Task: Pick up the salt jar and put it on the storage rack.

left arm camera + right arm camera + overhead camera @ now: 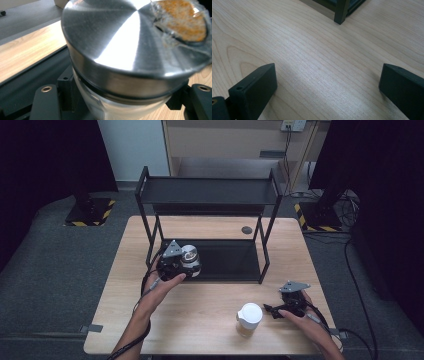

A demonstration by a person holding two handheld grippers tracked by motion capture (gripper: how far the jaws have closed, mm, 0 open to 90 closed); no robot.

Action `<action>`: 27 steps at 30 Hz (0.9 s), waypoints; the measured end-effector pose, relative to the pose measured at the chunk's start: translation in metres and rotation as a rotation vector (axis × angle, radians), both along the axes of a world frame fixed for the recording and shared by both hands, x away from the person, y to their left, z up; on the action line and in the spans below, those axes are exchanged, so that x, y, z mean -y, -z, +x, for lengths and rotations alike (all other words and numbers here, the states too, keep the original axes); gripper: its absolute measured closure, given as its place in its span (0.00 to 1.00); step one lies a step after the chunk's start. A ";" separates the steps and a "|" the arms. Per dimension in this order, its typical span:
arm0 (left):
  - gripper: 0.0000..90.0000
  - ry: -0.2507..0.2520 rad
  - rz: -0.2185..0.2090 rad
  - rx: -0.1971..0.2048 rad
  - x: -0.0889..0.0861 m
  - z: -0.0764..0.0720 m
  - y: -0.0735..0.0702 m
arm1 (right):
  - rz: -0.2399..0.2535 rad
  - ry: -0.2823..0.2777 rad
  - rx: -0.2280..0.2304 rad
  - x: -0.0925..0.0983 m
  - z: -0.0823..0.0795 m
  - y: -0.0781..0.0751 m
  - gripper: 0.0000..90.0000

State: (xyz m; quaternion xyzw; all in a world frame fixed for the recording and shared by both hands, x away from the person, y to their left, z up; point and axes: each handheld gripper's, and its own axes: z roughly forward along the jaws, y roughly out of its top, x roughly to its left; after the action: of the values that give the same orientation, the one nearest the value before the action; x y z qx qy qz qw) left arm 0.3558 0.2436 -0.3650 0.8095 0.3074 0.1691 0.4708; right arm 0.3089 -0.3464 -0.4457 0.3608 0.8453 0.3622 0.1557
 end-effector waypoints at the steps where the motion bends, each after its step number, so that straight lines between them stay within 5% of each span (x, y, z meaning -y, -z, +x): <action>1: 0.32 0.008 0.003 0.003 -0.001 0.001 -0.003 | 0.000 0.000 0.000 0.000 0.000 0.000 0.03; 27: 0.32 0.088 0.055 0.028 -0.019 0.018 -0.062 | 0.000 -0.003 -0.001 0.000 0.001 0.000 0.02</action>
State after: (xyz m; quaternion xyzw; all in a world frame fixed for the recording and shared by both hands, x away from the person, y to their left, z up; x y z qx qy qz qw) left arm 0.3737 0.2628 -0.3035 0.8325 0.2599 0.1680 0.4596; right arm 0.3095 -0.3466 -0.4458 0.3595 0.8459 0.3624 0.1546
